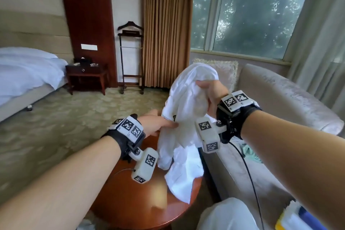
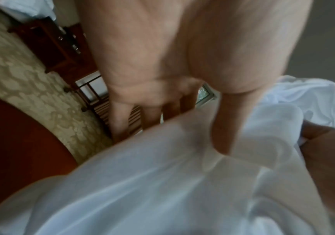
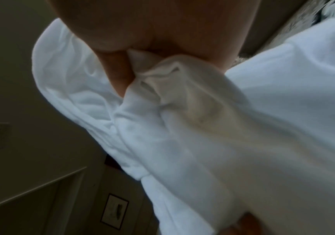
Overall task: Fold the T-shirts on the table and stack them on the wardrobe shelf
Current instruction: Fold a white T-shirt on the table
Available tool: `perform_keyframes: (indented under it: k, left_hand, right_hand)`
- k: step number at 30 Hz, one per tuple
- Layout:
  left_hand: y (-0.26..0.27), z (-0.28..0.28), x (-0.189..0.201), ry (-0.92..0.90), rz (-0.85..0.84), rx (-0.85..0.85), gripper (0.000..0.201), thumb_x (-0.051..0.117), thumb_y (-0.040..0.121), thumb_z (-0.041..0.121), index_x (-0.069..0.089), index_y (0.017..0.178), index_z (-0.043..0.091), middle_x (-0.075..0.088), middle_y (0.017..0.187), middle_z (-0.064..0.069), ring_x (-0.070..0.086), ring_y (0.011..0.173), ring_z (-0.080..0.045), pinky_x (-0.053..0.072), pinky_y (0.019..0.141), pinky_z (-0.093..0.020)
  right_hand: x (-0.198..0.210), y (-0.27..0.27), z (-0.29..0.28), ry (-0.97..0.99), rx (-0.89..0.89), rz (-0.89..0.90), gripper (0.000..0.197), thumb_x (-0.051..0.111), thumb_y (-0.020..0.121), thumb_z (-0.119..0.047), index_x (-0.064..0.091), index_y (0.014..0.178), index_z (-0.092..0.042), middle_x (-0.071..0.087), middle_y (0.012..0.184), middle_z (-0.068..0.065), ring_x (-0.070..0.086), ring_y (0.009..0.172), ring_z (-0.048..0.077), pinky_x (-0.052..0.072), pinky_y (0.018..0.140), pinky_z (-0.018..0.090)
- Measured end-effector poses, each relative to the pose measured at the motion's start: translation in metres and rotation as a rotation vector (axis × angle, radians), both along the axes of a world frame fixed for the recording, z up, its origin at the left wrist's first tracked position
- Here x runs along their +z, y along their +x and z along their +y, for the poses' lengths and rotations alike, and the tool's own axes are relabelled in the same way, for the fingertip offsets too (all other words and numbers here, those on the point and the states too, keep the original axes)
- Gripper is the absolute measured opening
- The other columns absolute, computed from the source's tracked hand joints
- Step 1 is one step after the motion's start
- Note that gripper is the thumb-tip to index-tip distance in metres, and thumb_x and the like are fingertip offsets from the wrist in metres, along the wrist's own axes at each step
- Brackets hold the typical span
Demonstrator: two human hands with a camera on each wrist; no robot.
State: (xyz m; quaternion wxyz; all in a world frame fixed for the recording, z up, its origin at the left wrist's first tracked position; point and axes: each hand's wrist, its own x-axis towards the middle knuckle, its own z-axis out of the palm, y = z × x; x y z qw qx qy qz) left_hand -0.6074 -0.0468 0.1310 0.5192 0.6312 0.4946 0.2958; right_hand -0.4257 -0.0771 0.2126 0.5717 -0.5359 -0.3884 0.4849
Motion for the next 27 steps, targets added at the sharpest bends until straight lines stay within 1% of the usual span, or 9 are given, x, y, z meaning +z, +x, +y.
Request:
perform_keyframes:
  k: [4, 6, 9, 11, 15, 19, 21, 24, 27]
  left_hand:
    - [-0.038, -0.005, 0.013, 0.174, -0.032, 0.226, 0.02, 0.079, 0.078, 0.018, 0.07, 0.092, 0.007, 0.073, 0.09, -0.012, 0.07, 0.084, -0.029, 0.057, 0.083, -0.042]
    - [-0.059, -0.006, 0.02, 0.224, -0.061, 0.363, 0.018, 0.074, 0.084, 0.018, 0.069, 0.09, 0.002, 0.068, 0.085, -0.009, 0.065, 0.075, -0.024, 0.051, 0.07, -0.032]
    - [-0.079, -0.011, 0.029, 0.221, -0.156, 0.476, 0.017, 0.069, 0.088, 0.021, 0.068, 0.095, 0.005, 0.058, 0.073, -0.006, 0.05, 0.061, -0.017, 0.035, 0.056, -0.024]
    - [-0.082, -0.016, 0.033, 0.198, -0.252, 0.486, 0.013, 0.068, 0.089, 0.018, 0.069, 0.096, 0.008, 0.065, 0.066, 0.002, 0.058, 0.057, -0.009, 0.042, 0.058, -0.018]
    - [-0.078, -0.021, 0.038, 0.137, -0.359, 0.404, 0.016, 0.065, 0.092, 0.012, 0.068, 0.106, 0.005, 0.072, 0.096, -0.012, 0.07, 0.084, -0.023, 0.055, 0.086, -0.038]
    - [-0.062, -0.029, 0.046, 0.133, -0.312, 0.26, 0.015, 0.063, 0.091, 0.001, 0.069, 0.102, 0.008, 0.075, 0.085, -0.005, 0.072, 0.074, -0.016, 0.057, 0.067, -0.027]
    - [-0.055, -0.03, 0.047, 0.125, -0.255, 0.2, 0.024, 0.063, 0.09, 0.001, 0.068, 0.112, 0.006, 0.074, 0.1, -0.012, 0.071, 0.088, -0.022, 0.058, 0.077, -0.032]
    - [-0.047, -0.03, 0.047, 0.129, -0.208, 0.111, 0.024, 0.061, 0.092, 0.001, 0.069, 0.113, 0.009, 0.073, 0.104, -0.012, 0.07, 0.096, -0.025, 0.056, 0.088, -0.037]
    - [-0.046, -0.033, 0.05, 0.197, -0.191, 0.128, 0.017, 0.065, 0.088, 0.0, 0.07, 0.102, 0.007, 0.073, 0.093, -0.01, 0.07, 0.08, -0.019, 0.059, 0.07, -0.026]
  right_hand:
    - [0.011, -0.02, -0.008, -0.045, -0.096, -0.161, 0.058, 0.072, 0.066, -0.015, 0.061, 0.121, 0.0, 0.069, 0.108, 0.016, 0.067, 0.094, 0.035, 0.052, 0.09, 0.047]
    - [0.015, -0.024, -0.01, -0.109, -0.167, -0.35, 0.047, 0.068, 0.081, -0.01, 0.056, 0.124, 0.005, 0.065, 0.114, 0.017, 0.063, 0.098, 0.032, 0.05, 0.088, 0.038]
    - [0.007, -0.023, -0.012, -0.215, -0.188, -0.61, 0.036, 0.063, 0.084, -0.009, 0.058, 0.117, 0.006, 0.062, 0.093, 0.016, 0.061, 0.104, 0.037, 0.05, 0.093, 0.043]
    - [0.001, -0.029, -0.014, -0.274, -0.132, -0.783, 0.04, 0.067, 0.082, -0.014, 0.057, 0.117, 0.003, 0.058, 0.089, 0.013, 0.062, 0.1, 0.036, 0.051, 0.094, 0.046]
    - [-0.009, -0.049, -0.011, -0.341, 0.045, -1.16, 0.09, 0.08, 0.071, -0.038, 0.035, 0.142, -0.005, 0.051, 0.121, 0.013, 0.053, 0.113, 0.035, 0.048, 0.097, 0.048]
    - [-0.021, -0.062, -0.005, -0.184, 0.103, -1.276, 0.13, 0.087, 0.051, -0.056, 0.009, 0.152, -0.029, 0.016, 0.154, 0.011, 0.026, 0.139, 0.037, 0.033, 0.109, 0.055]
    - [-0.021, -0.068, -0.005, 0.021, 0.127, -1.294, 0.134, 0.089, 0.05, -0.049, 0.004, 0.152, -0.034, 0.015, 0.156, 0.008, 0.02, 0.143, 0.034, 0.026, 0.113, 0.055]
    - [-0.019, -0.076, -0.003, 0.162, 0.244, -1.225, 0.121, 0.09, 0.056, -0.027, 0.015, 0.151, -0.032, 0.036, 0.147, 0.005, 0.028, 0.138, 0.03, 0.032, 0.112, 0.047]
    - [-0.022, -0.076, -0.001, 0.146, 0.311, -1.12, 0.068, 0.087, 0.059, -0.022, 0.056, 0.119, -0.026, 0.064, 0.111, 0.0, 0.06, 0.108, 0.023, 0.054, 0.086, 0.037]
